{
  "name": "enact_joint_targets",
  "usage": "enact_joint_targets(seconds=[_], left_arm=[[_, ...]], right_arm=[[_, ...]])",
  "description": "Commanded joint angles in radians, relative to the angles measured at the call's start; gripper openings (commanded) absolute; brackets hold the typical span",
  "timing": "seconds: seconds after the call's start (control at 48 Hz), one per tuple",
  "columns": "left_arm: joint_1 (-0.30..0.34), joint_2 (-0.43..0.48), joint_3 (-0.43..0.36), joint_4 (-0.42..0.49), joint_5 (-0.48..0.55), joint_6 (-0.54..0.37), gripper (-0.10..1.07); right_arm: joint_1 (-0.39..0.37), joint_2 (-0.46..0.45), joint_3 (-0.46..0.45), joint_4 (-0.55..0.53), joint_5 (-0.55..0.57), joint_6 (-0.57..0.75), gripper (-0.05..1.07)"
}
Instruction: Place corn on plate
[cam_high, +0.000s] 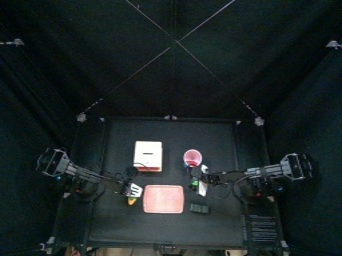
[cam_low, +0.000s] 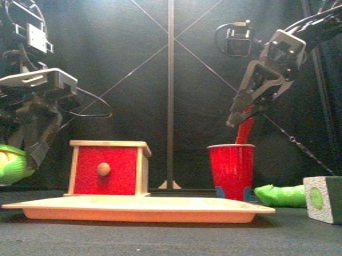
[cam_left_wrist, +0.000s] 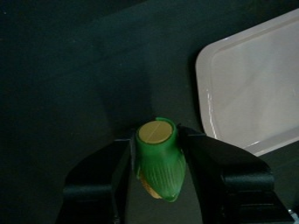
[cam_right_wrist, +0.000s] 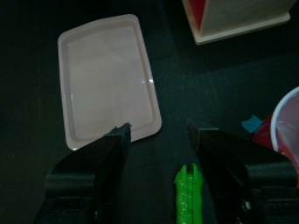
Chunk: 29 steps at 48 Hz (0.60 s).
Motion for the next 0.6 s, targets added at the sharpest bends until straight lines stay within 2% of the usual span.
enact_joint_targets(seconds=[0.0, 0.104, 0.396, 0.583], left_arm=[[0.003, -0.005, -0.009, 0.015, -0.002, 0.003, 0.55], [0.003, -0.020, -0.020, 0.049, -0.002, 0.008, 0.55], [0.003, -0.054, -0.100, 0.241, -0.018, 0.015, 0.55], [0.002, -0.032, -0.170, 0.307, -0.086, 0.095, 0.55]], right_arm=[[0.002, -0.011, -0.009, 0.000, -0.008, -0.002, 0.88], [0.003, -0.011, -0.006, -0.002, -0.008, -0.002, 0.88], [0.003, -0.018, 0.002, 0.000, -0.008, -0.009, 0.88], [0.003, -0.025, 0.012, 0.000, -0.003, -0.005, 0.88]])
